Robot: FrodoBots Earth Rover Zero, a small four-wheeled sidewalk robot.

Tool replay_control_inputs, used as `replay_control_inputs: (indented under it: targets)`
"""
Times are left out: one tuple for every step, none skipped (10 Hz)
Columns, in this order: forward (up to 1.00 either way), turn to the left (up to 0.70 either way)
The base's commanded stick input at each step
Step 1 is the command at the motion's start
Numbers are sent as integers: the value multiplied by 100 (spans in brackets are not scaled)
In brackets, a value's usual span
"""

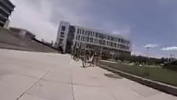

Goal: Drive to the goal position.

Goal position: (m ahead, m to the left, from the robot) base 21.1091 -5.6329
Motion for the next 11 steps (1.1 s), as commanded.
replay_control_inputs:
  targets:
    - [70,0]
    - [70,0]
    - [70,0]
    - [70,0]
    - [70,0]
    - [70,0]
    - [70,0]
    - [70,0]
    - [70,0]
    - [70,0]
    - [70,0]
